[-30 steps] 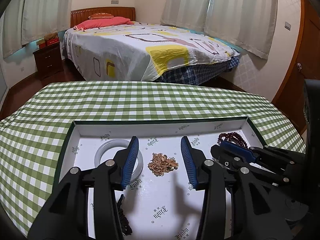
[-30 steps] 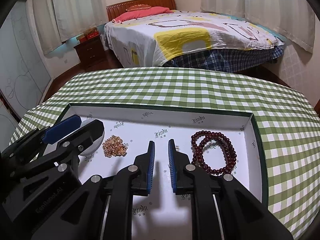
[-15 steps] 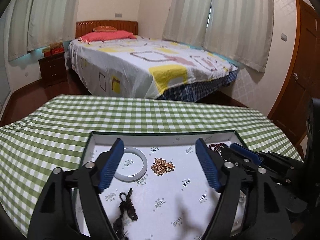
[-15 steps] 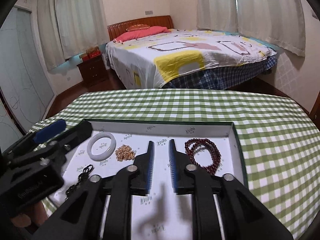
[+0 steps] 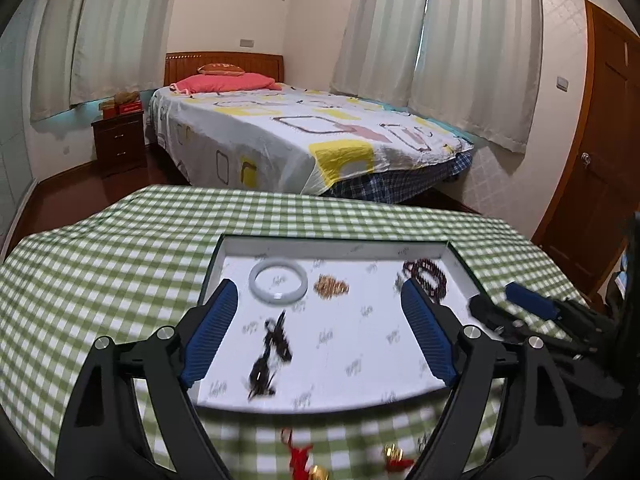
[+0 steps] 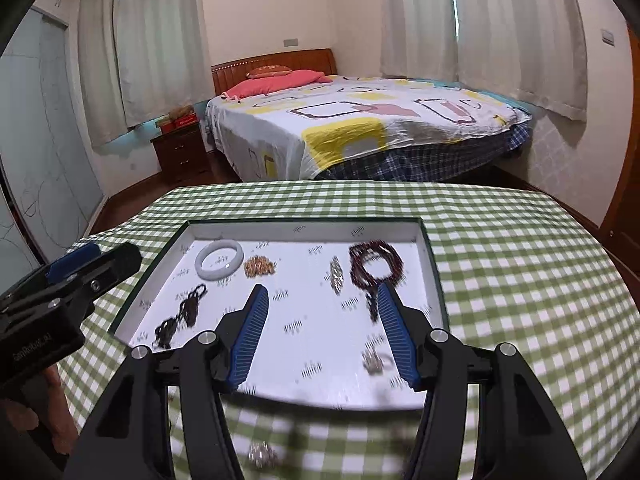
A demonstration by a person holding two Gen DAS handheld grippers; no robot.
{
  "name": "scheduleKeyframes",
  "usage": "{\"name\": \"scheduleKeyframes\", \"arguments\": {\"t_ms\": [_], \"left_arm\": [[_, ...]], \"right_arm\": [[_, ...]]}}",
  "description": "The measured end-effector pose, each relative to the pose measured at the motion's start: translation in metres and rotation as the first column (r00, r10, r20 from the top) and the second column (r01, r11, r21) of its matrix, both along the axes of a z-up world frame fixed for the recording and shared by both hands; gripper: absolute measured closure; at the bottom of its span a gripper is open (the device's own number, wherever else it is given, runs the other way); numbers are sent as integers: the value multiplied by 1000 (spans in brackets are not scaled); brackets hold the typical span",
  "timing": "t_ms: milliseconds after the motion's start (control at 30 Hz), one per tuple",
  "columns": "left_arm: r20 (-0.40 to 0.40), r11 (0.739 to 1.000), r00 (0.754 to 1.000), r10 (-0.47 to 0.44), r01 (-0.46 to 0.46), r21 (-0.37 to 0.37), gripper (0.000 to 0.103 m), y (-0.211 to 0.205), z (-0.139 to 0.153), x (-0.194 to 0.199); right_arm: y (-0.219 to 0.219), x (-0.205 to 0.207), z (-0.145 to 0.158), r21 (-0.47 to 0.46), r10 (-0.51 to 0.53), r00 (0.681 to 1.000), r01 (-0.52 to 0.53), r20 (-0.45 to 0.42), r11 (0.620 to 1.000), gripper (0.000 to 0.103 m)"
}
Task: Organize jewelry
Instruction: 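Withdraw both open tools from the box toward the remaining jewelry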
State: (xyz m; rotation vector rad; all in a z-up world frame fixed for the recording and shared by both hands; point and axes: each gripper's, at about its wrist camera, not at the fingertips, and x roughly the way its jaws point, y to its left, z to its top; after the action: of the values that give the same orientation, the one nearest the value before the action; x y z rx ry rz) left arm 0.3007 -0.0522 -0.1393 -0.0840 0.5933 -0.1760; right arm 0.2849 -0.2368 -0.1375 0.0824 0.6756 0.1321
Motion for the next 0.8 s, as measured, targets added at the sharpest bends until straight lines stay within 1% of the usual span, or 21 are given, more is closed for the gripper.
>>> {"name": "scheduleKeyframes", "arguments": {"t_ms": [200,333,500,700,800], "left_arm": [[-47,1000,999,14,-14,17,21,15,-14,-36],[-90,1000,996,28,-27,14,21,24,-27,-55],[-118,999,992,42,-40,20,21,30,-39,-77],[-161,999,986,49,-45,29,22,34,-53,-90],[-167,998,985,47,-41,37,22,30,-58,-93]], "right_arm": [[-6,-37,-9,-13,-20,1000,20,-8,1000,47],[-11,-54,-16,-9,-26,999,25,-27,1000,47],[-10,-72,-29,-24,-14,999,12,-51,1000,47],[-9,-90,-43,-26,-7,996,5,-86,1000,47],[-12,-95,-47,-35,-12,996,9,-92,999,47]]}}
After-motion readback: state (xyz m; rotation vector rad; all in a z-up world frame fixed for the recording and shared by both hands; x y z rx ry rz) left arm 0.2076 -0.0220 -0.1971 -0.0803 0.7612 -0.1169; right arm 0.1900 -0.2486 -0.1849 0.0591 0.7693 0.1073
